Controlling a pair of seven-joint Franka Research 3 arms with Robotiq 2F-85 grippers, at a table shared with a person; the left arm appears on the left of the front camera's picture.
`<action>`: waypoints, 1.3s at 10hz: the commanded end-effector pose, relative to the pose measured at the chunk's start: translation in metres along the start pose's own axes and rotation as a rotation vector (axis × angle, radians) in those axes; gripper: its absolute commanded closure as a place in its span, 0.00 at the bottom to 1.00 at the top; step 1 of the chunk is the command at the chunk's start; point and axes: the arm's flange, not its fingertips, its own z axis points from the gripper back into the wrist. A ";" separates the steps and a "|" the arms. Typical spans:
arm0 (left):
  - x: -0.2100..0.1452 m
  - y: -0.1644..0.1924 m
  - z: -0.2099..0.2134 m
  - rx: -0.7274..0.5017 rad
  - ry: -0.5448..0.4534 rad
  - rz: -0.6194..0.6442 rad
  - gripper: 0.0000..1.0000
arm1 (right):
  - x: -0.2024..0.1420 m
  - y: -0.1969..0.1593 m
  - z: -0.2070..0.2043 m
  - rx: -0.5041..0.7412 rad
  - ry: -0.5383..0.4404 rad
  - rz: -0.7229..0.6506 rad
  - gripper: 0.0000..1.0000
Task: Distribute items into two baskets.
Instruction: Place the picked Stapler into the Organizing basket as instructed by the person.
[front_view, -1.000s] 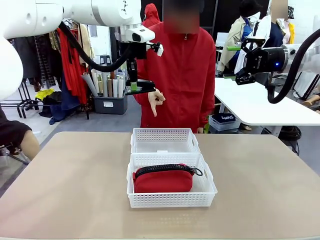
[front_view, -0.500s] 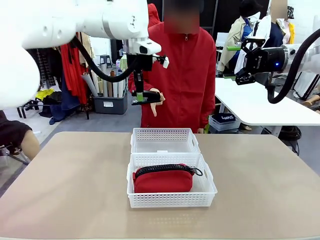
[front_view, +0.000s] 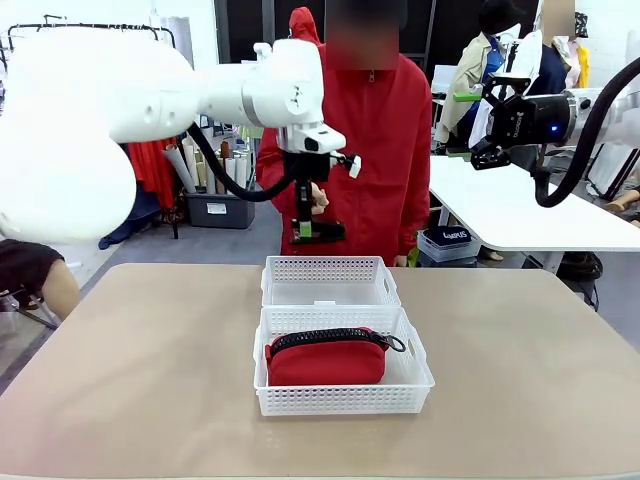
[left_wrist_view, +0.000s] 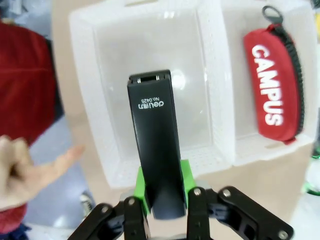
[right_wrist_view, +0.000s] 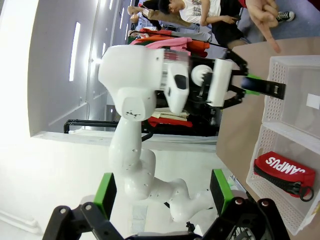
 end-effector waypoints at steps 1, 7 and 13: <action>0.015 -0.005 -0.015 0.007 -0.009 -0.073 1.00 | 0.001 0.002 -0.001 -0.002 -0.007 0.003 0.00; 0.017 0.012 -0.107 -0.006 0.144 -0.028 1.00 | 0.001 0.002 -0.001 -0.002 -0.007 0.003 0.00; 0.011 0.033 -0.140 -0.060 0.174 0.075 1.00 | 0.001 0.002 -0.001 -0.002 -0.007 0.003 0.00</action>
